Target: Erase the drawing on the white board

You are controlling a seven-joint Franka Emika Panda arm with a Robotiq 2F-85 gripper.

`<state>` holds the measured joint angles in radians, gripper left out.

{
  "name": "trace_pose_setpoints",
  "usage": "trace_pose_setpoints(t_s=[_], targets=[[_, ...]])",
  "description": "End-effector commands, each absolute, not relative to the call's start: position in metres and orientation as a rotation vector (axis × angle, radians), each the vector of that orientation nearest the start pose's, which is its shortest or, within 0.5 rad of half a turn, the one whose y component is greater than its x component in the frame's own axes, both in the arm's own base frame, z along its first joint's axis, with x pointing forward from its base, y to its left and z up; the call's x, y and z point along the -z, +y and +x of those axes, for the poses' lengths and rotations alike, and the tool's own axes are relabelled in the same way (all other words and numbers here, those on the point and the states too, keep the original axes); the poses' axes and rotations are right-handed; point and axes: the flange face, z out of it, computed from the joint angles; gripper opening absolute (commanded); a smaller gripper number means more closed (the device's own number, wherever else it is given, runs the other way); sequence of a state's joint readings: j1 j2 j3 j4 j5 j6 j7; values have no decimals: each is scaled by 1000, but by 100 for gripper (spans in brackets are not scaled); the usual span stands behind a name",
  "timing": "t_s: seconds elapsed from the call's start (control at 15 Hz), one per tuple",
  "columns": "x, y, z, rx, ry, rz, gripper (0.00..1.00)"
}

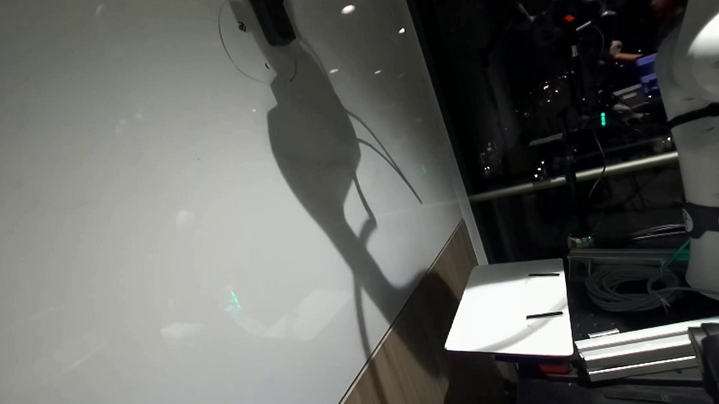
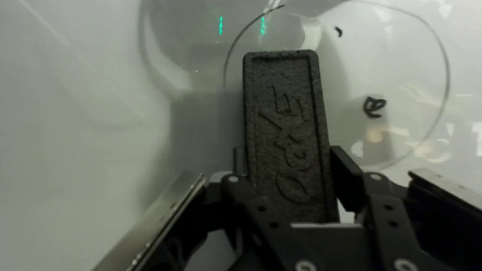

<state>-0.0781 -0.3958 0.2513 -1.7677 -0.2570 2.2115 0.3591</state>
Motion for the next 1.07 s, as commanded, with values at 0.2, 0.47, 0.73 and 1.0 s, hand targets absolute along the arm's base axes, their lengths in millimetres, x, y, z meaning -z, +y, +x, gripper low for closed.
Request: trace_pose_setpoints(t_s=[0.2, 0.47, 0.73, 1.0], targets=[[-762, 185, 439, 1295, 13, -2902, 30], [-718, 200, 449, 1228, -26, -2933, 30], [-695, 183, 478, 1218, -6, -2954, 30], [-694, 172, 488, 1225, 14, -2963, 30]])
